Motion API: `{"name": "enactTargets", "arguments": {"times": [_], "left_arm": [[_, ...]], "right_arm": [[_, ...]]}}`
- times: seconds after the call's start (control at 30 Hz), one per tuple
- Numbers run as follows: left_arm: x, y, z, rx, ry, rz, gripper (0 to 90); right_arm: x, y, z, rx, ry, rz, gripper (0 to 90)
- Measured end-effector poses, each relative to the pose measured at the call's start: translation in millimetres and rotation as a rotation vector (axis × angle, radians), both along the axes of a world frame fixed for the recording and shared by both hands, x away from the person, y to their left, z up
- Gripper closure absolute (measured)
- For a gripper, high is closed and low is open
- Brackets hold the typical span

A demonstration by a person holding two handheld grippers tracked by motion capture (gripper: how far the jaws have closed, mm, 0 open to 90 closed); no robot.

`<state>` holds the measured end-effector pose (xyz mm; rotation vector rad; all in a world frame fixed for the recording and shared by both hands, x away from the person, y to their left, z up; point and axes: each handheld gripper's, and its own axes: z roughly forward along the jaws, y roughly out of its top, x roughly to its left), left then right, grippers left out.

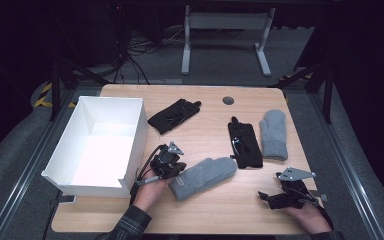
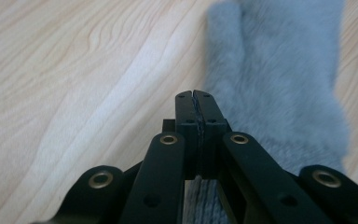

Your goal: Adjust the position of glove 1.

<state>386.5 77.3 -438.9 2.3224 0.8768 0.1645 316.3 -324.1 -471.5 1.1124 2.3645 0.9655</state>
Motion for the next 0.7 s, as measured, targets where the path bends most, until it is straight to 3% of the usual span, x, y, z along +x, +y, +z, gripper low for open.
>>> {"name": "enactTargets", "arguments": {"times": [0.23,0.3,0.4,0.47,0.53,0.63,0.7], "left_arm": [[-1.7,5.0,-6.2,0.003,0.04,-0.012,89.7],[-3.0,6.8,-7.4,-0.004,0.051,-0.015,89.7],[-4.6,7.5,-7.4,-0.011,0.056,-0.018,89.7],[-6.8,8.8,-6.8,-0.015,0.06,-0.017,89.7],[-7.7,10.0,-6.9,-0.019,0.061,-0.02,89.8],[-8.3,11.4,-6.9,-0.022,0.067,-0.024,89.8],[-8.5,11.6,-6.9,-0.028,0.065,-0.018,89.8]], "right_arm": [[0.0,0.0,0.0,0.0,0.0,0.0,0.3],[-0.3,0.2,0.8,-0.003,0.0,0.008,4.0],[-1.4,3.4,8.9,-0.007,0.0,0.029,26.9],[-0.4,8.6,13.9,0.014,0.001,0.047,38.7],[1.4,15.7,18.2,0.031,-0.016,0.076,55.9],[7.9,35.6,25.0,0.059,-0.03,0.135,78.7],[12.1,47.6,26.3,0.058,-0.031,0.17,88.3]]}}
